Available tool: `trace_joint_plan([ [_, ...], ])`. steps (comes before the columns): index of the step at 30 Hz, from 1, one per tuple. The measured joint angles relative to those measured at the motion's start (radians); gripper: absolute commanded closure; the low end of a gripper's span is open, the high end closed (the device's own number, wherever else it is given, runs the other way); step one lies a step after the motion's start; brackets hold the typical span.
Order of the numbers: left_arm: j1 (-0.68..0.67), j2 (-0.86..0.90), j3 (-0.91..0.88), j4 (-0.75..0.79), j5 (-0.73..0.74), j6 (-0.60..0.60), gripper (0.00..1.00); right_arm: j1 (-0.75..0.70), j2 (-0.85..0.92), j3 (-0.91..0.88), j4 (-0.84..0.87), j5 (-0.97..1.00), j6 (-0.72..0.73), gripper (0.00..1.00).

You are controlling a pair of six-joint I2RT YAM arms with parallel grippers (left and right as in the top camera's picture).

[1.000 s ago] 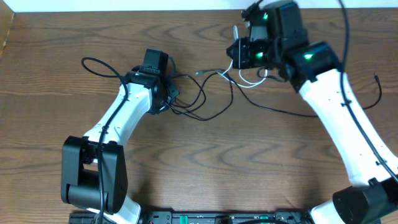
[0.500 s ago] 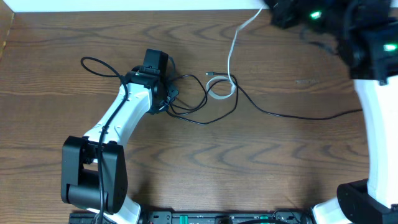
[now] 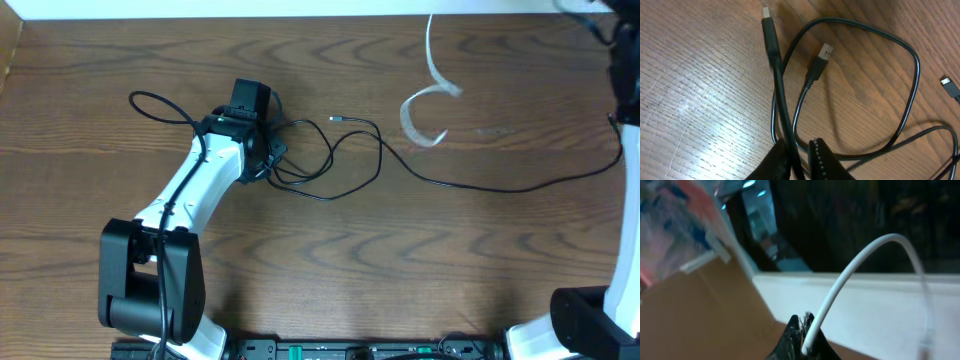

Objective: Untangle cables

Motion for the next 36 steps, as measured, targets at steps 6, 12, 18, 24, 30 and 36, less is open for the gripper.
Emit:
trace_joint_plan([
  [6,0.0,0.0,0.0,0.0,-0.002,0.0,0.79,-0.101,0.001,0.002,-0.146,0.019,0.004,0.99],
  [12,0.0,0.0,0.0,0.0,-0.002,0.0,0.77,-0.191,0.049,0.002,-0.273,0.152,-0.134,0.99],
  [18,0.0,0.0,0.0,0.001,-0.002,0.0,0.77,-0.211,0.151,0.002,-0.257,0.42,-0.326,0.99],
  [24,0.0,0.0,0.0,0.0,-0.002,0.0,0.76,-0.265,0.245,0.001,-0.135,0.551,-0.43,0.99],
  [30,0.0,0.0,0.0,0.0,-0.002,0.0,0.73,-0.411,0.308,0.001,-0.002,0.599,-0.457,0.99],
  [36,0.0,0.0,0.0,0.023,-0.002,0.0,0.73,-0.571,0.354,0.0,0.18,0.646,-0.409,0.99],
])
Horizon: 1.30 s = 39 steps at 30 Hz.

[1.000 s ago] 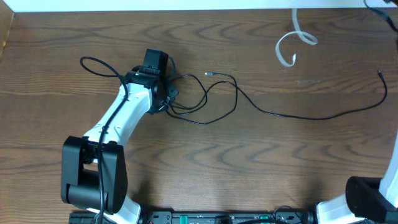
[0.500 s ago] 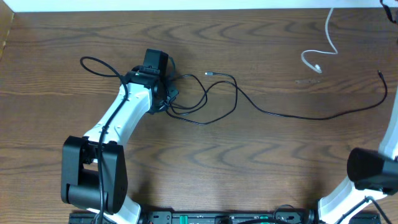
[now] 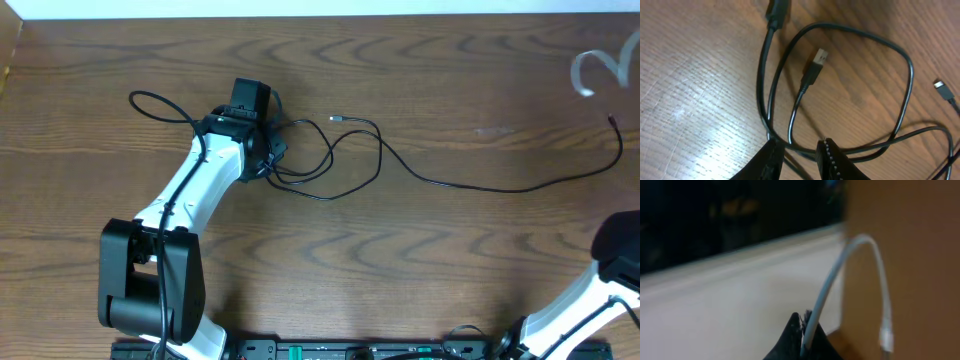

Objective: Untangle cables

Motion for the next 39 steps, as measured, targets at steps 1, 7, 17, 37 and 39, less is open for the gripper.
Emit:
trace_joint_plan([
  [1,0.0,0.0,0.0,0.006,0.0,0.0,0.73,-0.023,0.007,0.0,0.031,0.008,0.007,0.99],
  [7,0.0,0.0,0.0,0.037,0.0,0.0,0.73,-0.092,0.074,0.002,0.095,0.026,0.03,0.99],
  [17,0.0,0.0,0.0,0.05,0.0,0.0,0.73,-0.085,0.354,0.003,0.046,0.024,0.031,0.99],
  [37,0.0,0.0,0.0,0.05,0.002,0.0,0.73,-0.092,0.401,0.0,-0.356,-0.08,0.078,0.01],
  [39,0.0,0.0,0.0,0.05,0.002,0.0,0.73,-0.092,0.389,-0.001,-0.422,-0.106,0.08,0.01],
])
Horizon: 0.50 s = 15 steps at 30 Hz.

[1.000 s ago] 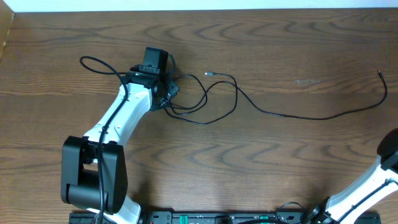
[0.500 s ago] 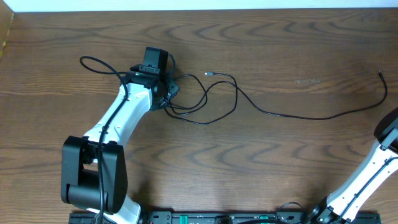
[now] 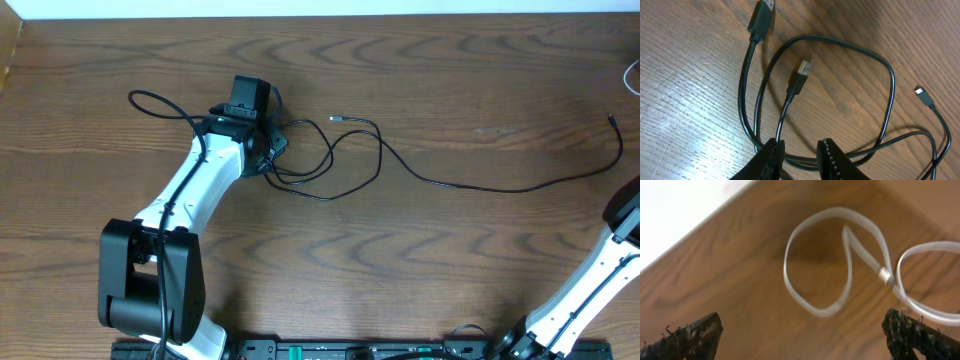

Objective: Untangle cables

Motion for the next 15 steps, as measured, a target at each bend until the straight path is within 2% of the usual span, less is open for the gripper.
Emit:
trace_joint_plan([
  [9,-0.001,0.0,0.0,0.0,0.011,0.04,0.73,0.018,-0.093,0.002,-0.339,-0.161,-0.008,0.01],
  [15,-0.001,0.0,0.0,0.04,0.116,0.209,0.73,0.111,-0.095,0.002,-0.54,-0.407,-0.153,0.01],
])
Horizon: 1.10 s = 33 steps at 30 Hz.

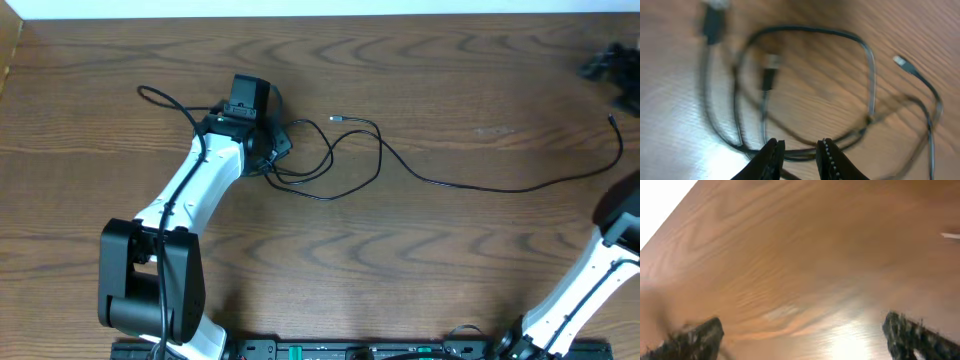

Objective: Untangle cables

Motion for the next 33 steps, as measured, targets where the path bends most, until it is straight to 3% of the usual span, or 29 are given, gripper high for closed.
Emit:
trace_joint_plan([
  [7,-0.001,0.0,0.0,0.05,0.197,0.216,0.72,0.24,0.0,0.0,-0.111,-0.067,-0.177,0.01],
  [15,0.031,0.0,0.0,-0.011,0.247,0.286,0.72,0.495,0.0,0.0,-0.11,0.071,-0.19,0.01],
  [17,0.049,0.0,0.0,-0.061,0.231,0.255,0.7,0.533,0.0,0.0,-0.108,0.121,-0.172,0.01],
  [18,0.056,0.0,0.0,-0.084,0.216,0.234,0.58,0.549,0.0,0.0,-0.106,0.145,-0.162,0.01],
  [19,0.061,0.0,0.0,-0.106,0.193,0.206,0.56,0.56,0.0,0.0,-0.105,0.166,-0.156,0.01],
  [25,0.051,0.0,0.0,-0.14,0.029,-0.016,0.54,0.583,0.0,0.0,-0.084,0.221,-0.12,0.01],
  [33,0.025,0.024,0.0,-0.105,-0.052,-0.123,0.54,0.583,0.0,0.0,-0.084,0.24,-0.102,0.01],
])
